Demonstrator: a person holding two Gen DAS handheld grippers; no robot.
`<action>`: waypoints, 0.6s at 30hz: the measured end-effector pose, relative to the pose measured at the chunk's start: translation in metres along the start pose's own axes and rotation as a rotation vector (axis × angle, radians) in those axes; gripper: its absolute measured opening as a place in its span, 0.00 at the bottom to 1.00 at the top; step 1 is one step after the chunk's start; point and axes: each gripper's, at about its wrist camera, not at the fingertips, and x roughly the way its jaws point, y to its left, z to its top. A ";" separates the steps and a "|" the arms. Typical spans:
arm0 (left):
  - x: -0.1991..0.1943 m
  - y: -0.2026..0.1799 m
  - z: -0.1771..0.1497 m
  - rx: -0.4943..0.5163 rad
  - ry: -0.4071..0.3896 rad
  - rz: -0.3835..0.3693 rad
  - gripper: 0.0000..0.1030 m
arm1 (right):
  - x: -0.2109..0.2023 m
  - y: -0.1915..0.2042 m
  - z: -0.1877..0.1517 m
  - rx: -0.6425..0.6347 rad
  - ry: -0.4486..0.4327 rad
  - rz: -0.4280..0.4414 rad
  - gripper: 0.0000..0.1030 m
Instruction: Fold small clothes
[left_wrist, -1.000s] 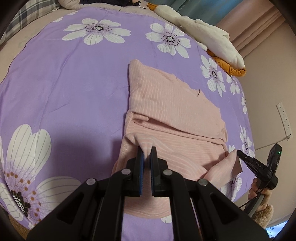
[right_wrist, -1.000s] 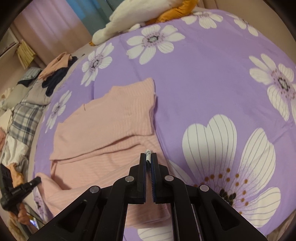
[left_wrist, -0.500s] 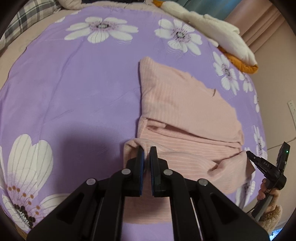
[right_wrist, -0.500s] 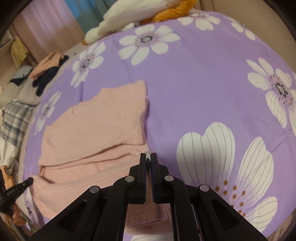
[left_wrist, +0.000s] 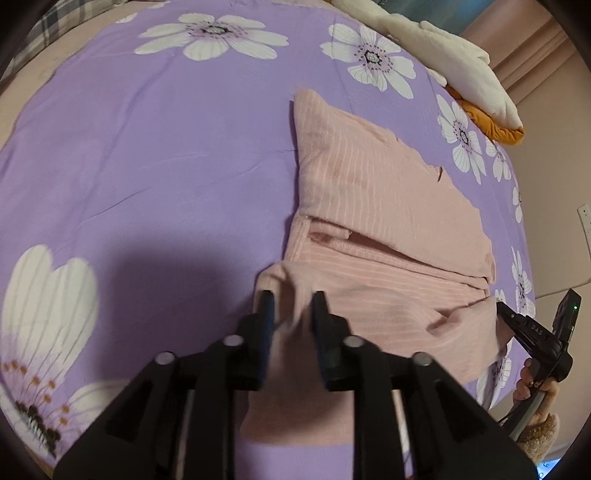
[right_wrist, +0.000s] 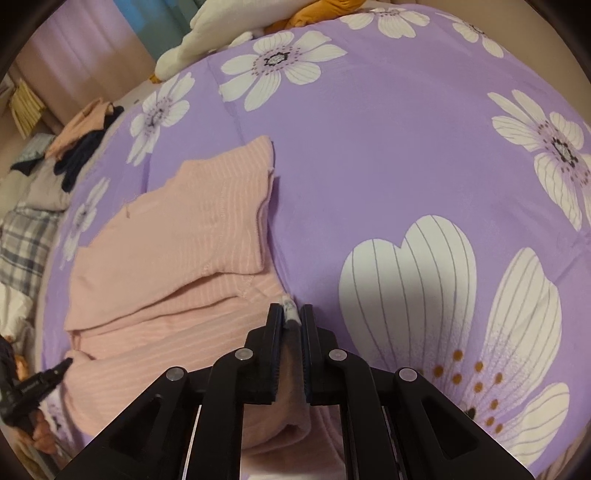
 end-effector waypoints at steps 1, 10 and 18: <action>-0.004 0.000 -0.003 0.003 -0.003 -0.004 0.26 | -0.005 -0.001 -0.001 0.003 -0.005 0.001 0.06; -0.027 0.002 -0.043 0.011 0.045 -0.053 0.49 | -0.039 -0.008 -0.028 -0.005 -0.009 0.057 0.25; -0.010 0.002 -0.057 -0.012 0.091 -0.109 0.14 | -0.027 0.006 -0.036 -0.053 0.023 0.086 0.32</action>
